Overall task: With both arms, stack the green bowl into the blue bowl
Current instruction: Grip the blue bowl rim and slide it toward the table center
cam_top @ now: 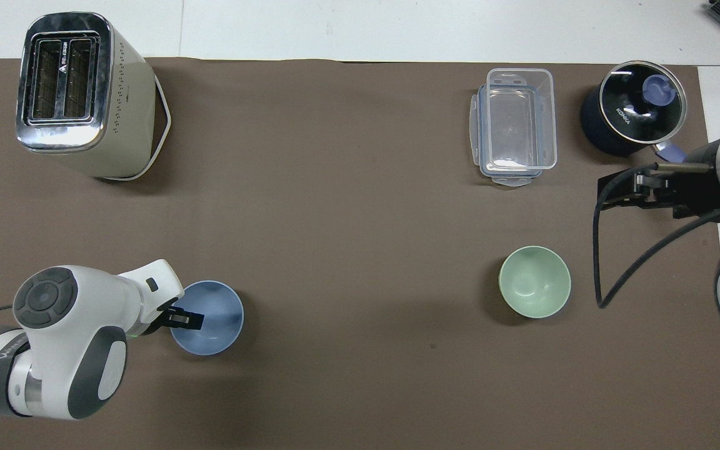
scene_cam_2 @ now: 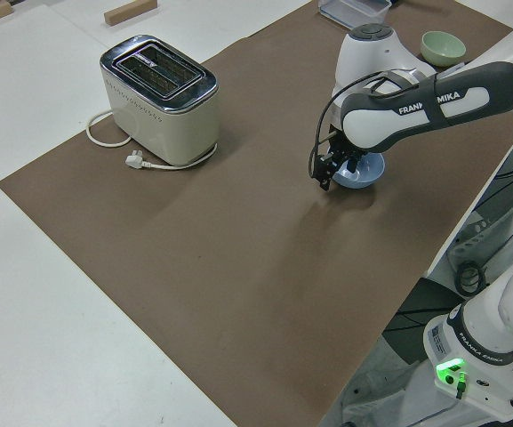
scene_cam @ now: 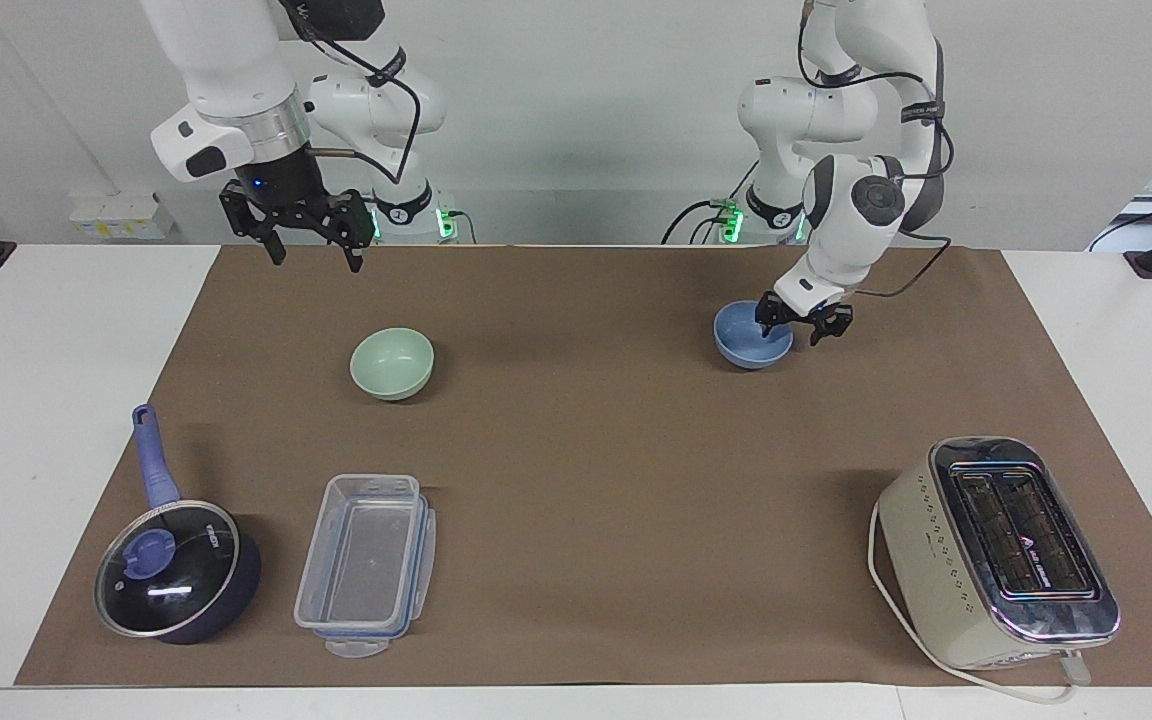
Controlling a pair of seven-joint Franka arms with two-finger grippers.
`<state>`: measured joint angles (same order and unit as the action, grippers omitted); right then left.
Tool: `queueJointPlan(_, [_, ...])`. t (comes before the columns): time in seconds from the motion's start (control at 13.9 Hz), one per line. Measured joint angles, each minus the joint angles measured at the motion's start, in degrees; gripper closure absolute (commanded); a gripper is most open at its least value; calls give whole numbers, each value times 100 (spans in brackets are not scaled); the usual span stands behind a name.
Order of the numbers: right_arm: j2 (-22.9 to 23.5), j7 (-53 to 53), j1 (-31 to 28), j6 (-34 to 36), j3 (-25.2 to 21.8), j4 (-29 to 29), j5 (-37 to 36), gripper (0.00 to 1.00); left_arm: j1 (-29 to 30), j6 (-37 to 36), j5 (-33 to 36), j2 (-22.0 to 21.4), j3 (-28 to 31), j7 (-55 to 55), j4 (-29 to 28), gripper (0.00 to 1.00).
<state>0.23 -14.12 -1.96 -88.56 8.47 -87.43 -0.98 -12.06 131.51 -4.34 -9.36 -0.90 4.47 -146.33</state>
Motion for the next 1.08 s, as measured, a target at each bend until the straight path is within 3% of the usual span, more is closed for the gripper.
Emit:
queueJointPlan(0.43, [0, 0, -13, 0, -1, 0, 0, 0, -50, -156, -383, -65, 0, -23, 68, 100])
queueJointPlan(0.86, [0, 0, -21, 0, -1, 0, 0, 0, -91, -809, -416, -107, 5, -105, 665, 100])
queueJointPlan(1.08, [0, 0, -26, 0, -1, 0, 0, 0, -554, -815, -620, -106, 2, -607, 707, 100])
